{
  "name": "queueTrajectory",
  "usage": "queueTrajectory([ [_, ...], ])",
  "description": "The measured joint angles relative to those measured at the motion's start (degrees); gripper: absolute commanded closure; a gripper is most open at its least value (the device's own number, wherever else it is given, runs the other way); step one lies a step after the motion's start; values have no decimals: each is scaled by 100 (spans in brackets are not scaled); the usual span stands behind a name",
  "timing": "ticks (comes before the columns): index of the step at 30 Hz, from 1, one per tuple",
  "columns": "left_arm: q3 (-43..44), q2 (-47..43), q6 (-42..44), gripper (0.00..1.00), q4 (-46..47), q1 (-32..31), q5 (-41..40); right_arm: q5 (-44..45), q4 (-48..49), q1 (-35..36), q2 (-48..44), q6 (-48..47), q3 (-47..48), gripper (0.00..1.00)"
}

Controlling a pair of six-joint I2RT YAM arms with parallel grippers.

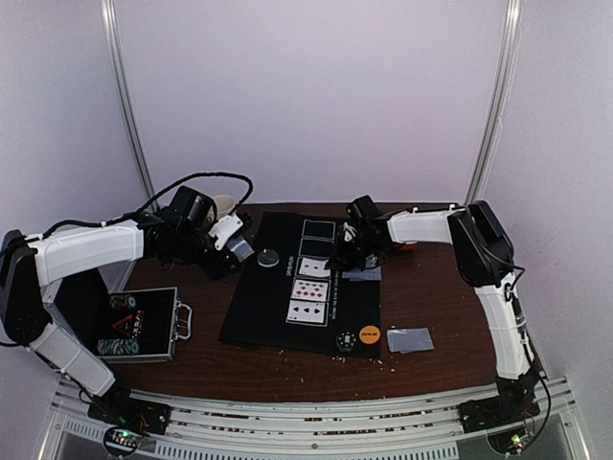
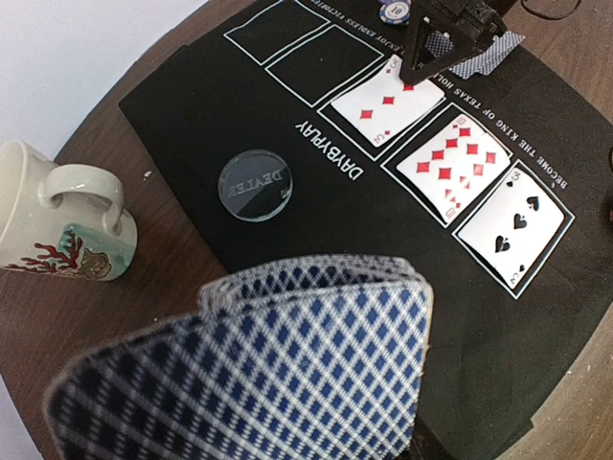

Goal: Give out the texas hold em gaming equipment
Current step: Adjust the poker card in the community card area.

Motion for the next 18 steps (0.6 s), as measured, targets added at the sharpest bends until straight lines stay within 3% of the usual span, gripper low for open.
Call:
queueTrajectory([
  [18,0,0,0,57,0,0,2,337,-111,101,57,-26,162,100],
])
